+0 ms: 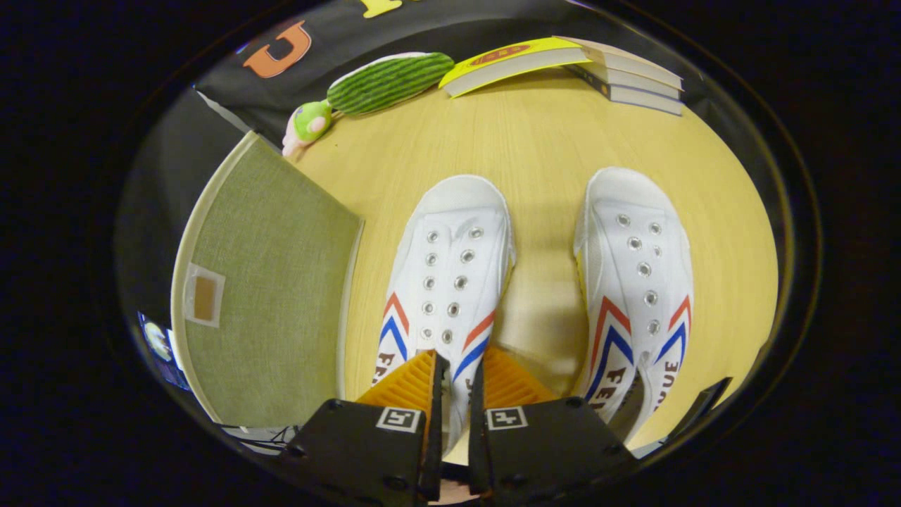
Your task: Open the storage box then place both shoes into the box .Put the left shoe in first, then the right shoe, with the right side of both shoes facing outward in a uniform manner.
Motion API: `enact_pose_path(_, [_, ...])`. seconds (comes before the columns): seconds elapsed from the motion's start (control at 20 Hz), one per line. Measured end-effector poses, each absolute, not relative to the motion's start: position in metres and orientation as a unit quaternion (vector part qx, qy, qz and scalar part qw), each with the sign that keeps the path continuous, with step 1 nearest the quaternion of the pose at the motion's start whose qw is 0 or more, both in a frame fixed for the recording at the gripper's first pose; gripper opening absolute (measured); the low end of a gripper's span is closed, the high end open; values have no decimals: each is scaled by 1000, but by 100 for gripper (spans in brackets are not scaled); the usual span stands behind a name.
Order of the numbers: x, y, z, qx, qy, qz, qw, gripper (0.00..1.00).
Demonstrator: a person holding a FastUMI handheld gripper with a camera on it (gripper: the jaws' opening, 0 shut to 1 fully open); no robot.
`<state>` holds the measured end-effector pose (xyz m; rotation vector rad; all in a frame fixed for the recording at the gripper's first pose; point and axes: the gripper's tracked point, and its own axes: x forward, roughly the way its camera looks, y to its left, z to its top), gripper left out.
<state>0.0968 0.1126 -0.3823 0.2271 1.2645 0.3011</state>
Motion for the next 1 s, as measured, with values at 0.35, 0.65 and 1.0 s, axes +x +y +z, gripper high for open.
enact_pose_path(0.35, [85,119,-370,202,585,143,772,6])
enact_pose_path(0.65, [55,119,-327,231,560,149,782,6])
enact_pose_path(1.0, [-3,127,-231,219,513,175,811,6])
